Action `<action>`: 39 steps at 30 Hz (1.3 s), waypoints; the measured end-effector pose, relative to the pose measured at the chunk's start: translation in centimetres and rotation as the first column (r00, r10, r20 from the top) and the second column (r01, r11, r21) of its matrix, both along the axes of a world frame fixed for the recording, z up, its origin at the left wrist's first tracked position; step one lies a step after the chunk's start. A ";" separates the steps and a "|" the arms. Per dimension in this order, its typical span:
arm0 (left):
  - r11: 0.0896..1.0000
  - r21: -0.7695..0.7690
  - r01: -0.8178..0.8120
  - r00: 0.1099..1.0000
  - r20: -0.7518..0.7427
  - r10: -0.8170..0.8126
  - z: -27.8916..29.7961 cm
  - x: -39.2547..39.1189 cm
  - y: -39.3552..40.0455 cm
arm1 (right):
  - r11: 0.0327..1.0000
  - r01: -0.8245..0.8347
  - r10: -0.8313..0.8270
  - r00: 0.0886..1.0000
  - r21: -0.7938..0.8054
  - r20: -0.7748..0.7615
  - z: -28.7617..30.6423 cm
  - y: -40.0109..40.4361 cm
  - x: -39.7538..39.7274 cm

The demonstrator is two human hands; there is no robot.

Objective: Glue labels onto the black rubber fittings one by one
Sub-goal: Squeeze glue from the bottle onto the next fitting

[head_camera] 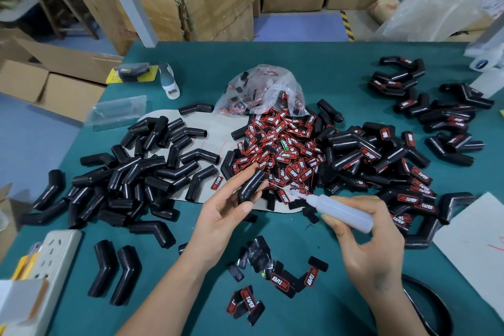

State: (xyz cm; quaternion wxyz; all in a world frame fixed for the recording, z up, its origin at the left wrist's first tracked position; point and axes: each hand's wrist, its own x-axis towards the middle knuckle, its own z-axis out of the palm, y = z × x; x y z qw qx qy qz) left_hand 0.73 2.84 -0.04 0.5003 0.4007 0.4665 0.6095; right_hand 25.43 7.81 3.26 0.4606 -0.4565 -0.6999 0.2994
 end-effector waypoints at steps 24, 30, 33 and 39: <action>1.000 0.008 0.016 0.998 0.065 -0.016 -0.2 0.1 0.0 | 1.000 0.010 -0.011 0.999 -0.021 -0.040 0.1 -0.1 -0.1; 1.000 0.006 0.017 0.992 0.128 -0.018 0.2 0.3 0.0 | 1.000 0.005 -0.006 0.999 -0.023 -0.037 0.4 -0.1 -0.1; 1.000 0.018 0.026 0.985 0.172 -0.029 0.5 0.2 0.0 | 1.000 0.004 -0.005 0.999 -0.025 -0.034 0.4 -0.1 -0.1; 0.999 0.028 0.039 0.978 0.203 -0.044 0.2 0.1 0.0 | 1.000 0.010 -0.010 1.000 -0.015 -0.025 0.4 -0.1 -0.1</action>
